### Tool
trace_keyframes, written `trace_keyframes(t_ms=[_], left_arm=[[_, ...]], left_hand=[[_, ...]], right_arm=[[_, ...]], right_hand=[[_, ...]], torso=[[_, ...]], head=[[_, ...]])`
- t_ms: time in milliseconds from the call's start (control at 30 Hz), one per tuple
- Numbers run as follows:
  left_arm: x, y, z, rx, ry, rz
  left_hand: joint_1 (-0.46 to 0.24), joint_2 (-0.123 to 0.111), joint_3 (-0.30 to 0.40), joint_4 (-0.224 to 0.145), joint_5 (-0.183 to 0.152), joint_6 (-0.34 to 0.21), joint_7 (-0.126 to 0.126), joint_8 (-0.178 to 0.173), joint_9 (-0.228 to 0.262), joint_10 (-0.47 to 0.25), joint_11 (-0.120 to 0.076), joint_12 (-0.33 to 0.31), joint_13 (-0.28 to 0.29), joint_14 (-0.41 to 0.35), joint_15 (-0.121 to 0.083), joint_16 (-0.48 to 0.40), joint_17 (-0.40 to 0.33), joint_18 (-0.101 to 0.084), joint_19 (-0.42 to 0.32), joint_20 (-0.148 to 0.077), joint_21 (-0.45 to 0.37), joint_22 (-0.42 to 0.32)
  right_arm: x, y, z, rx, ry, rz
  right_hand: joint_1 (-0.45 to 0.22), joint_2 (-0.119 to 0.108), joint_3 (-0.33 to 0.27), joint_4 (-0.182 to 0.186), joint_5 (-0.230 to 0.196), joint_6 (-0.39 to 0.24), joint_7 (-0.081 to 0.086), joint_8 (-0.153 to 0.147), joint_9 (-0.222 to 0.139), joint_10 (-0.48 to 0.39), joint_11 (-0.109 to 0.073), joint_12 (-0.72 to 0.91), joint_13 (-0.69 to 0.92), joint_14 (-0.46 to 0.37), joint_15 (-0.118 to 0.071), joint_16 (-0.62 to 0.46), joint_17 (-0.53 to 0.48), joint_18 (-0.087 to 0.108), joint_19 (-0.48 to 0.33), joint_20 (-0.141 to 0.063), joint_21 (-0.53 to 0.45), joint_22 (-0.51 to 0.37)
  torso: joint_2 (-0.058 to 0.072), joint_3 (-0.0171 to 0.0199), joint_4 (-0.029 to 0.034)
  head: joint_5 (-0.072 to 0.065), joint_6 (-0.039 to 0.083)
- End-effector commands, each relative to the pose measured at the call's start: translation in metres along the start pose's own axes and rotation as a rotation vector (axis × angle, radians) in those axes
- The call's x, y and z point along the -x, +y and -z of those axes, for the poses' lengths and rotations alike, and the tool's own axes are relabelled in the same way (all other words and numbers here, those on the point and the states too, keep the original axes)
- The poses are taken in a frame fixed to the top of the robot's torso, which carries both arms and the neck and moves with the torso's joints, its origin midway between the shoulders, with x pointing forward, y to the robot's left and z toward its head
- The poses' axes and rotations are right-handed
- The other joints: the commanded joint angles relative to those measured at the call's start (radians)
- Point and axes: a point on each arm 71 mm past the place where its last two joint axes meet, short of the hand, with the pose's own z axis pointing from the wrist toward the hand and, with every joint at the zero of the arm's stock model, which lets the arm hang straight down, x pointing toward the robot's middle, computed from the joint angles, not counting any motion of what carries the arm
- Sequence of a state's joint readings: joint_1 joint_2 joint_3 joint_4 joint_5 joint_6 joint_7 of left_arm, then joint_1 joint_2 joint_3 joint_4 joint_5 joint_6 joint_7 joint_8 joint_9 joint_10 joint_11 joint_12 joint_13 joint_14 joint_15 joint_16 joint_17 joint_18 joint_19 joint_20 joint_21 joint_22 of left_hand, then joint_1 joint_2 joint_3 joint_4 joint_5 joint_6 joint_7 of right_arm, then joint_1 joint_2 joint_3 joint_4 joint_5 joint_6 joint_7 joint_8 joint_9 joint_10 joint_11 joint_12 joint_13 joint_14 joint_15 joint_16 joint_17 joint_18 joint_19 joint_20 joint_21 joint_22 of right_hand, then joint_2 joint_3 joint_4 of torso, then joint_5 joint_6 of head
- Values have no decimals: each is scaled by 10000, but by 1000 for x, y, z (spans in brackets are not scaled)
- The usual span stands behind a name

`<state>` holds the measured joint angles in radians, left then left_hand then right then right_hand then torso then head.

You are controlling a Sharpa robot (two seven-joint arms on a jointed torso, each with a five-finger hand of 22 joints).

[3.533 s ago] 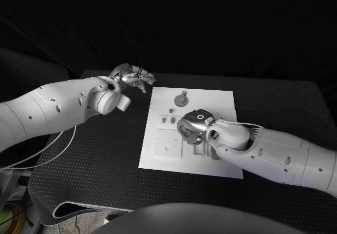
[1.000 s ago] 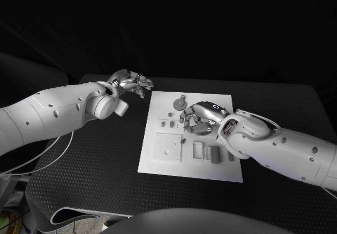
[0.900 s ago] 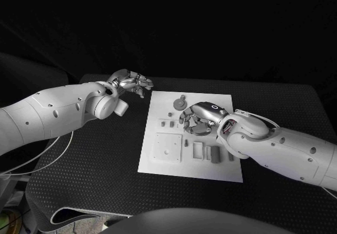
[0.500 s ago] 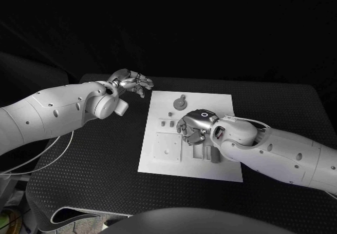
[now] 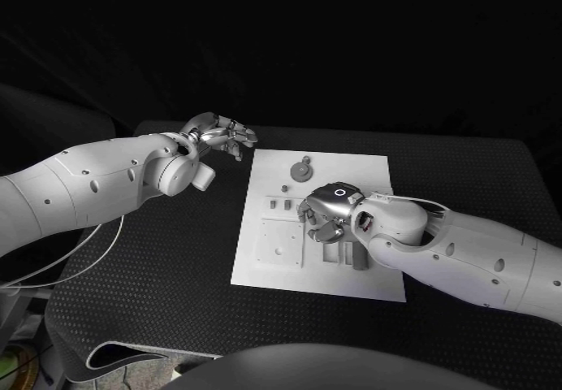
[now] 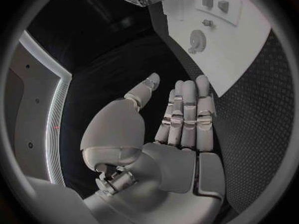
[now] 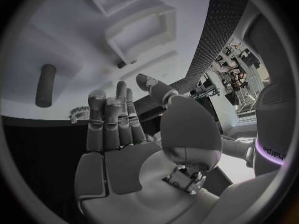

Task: Assemble the parts on the task board

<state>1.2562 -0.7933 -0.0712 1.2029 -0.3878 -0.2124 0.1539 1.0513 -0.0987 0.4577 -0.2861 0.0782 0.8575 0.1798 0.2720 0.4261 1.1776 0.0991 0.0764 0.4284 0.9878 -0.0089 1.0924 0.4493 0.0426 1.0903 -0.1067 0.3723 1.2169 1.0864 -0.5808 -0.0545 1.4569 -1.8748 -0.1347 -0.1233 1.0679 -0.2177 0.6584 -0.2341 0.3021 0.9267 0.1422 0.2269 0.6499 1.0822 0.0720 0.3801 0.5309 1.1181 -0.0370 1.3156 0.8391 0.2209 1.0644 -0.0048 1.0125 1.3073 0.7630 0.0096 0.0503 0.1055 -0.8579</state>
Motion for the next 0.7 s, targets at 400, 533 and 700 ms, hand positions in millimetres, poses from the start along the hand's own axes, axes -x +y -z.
trace_keyframes(t_ms=[400, 533, 700], left_arm=[[-2, -1, 0, -58, 151, 40], [-2, -1, 0, -53, 150, 40], [-1, -1, 0, -55, 147, 39]], left_hand=[[-34, 25, -53, -1, 8, 3, 68, 1, -13, -94, -5, -38, 21, 55, -2, -63, 14, 263, 71, -12, -48, 15], [-33, 27, -53, -1, 8, 3, 68, 1, -13, -94, -5, -38, 22, 56, -2, -63, 15, 263, 72, -12, -48, 15], [-32, 28, -52, -2, 9, 0, 68, 1, -14, -94, -6, -37, 24, 57, -2, -63, 16, 264, 74, -13, -49, 16]], right_arm=[[-2, 5, 2, -254, 580, 968], [-4, 5, 2, -262, 929, 1075], [-8, 3, 3, -301, 1223, 1158]], right_hand=[[-521, -504, -215, 492, -8, -335, 182, -19, -75, -344, 171, -379, -213, -421, 168, -18, -22, 409, -332, 143, -217, 122], [-511, -539, -195, 504, -2, -323, 194, -6, -82, -405, 191, -430, -241, -460, 186, -17, -31, 409, -359, 143, -236, 124], [-296, -453, -138, 347, -5, -262, 170, 49, -74, -367, 188, -431, -248, -513, 187, 1, -46, 409, -403, 144, -250, 140]], torso=[[2, 0, 7], [-3, 0, 5], [2, 5, -2]], head=[[45, -76], [45, -81], [46, -106]])
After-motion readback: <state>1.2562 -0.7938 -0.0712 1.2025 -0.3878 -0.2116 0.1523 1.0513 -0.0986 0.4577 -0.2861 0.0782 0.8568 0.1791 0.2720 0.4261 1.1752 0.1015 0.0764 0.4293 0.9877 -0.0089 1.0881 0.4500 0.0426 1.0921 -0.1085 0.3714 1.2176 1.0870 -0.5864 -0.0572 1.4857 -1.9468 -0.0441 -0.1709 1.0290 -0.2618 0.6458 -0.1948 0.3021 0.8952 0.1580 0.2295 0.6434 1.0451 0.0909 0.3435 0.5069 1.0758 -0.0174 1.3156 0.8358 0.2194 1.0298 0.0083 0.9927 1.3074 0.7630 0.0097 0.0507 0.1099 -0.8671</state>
